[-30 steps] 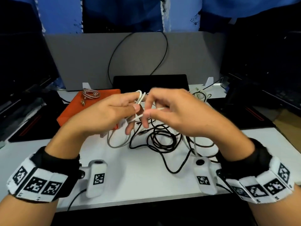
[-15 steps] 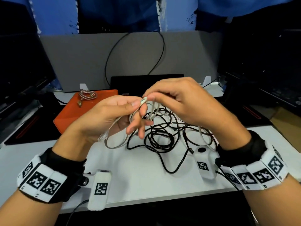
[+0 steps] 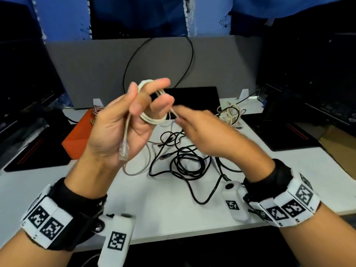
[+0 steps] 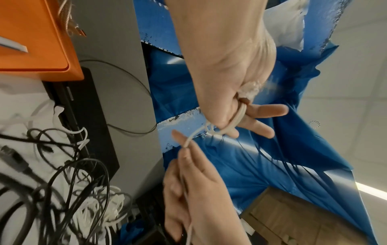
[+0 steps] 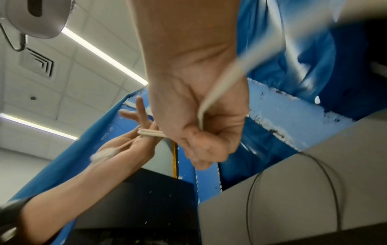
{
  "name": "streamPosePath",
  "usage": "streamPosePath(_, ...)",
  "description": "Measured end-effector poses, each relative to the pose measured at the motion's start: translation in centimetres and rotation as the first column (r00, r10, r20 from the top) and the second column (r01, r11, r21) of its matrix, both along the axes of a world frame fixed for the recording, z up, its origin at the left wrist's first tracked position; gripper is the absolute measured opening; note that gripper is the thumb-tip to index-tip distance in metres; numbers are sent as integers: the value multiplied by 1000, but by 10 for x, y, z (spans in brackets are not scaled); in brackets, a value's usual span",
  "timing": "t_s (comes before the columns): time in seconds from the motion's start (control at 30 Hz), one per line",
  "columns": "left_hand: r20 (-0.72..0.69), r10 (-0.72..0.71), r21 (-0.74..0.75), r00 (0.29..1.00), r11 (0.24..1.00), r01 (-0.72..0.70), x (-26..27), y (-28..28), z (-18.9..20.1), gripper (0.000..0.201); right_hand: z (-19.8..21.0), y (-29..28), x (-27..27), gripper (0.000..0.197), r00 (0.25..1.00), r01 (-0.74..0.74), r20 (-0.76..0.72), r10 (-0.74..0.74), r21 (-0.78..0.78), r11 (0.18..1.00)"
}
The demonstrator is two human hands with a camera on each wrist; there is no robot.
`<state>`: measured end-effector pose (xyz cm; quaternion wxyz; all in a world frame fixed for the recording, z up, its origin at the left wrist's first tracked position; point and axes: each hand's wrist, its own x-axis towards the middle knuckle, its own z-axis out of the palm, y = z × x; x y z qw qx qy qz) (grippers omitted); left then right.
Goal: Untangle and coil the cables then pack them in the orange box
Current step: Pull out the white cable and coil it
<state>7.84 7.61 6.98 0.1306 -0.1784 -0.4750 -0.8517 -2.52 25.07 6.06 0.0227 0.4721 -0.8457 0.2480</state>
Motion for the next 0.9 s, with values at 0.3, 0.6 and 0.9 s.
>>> streamPosePath(0.3, -260, 500, -904, 826, 174, -390, -1, 1, -5, 42, 8, 2, 28, 23, 973, -228, 15, 231, 242, 943)
streamPosePath(0.6, 55, 155, -717, 986, 694, -69, 8, 4, 0, 36, 19, 13, 8, 18, 989, -86, 79, 127, -394, 915)
streamPosePath(0.9, 147, -343, -294, 928, 880, 373, -4, 1, -25, 26, 17, 12, 7, 19, 974, -178, 69, 217, -362, 915)
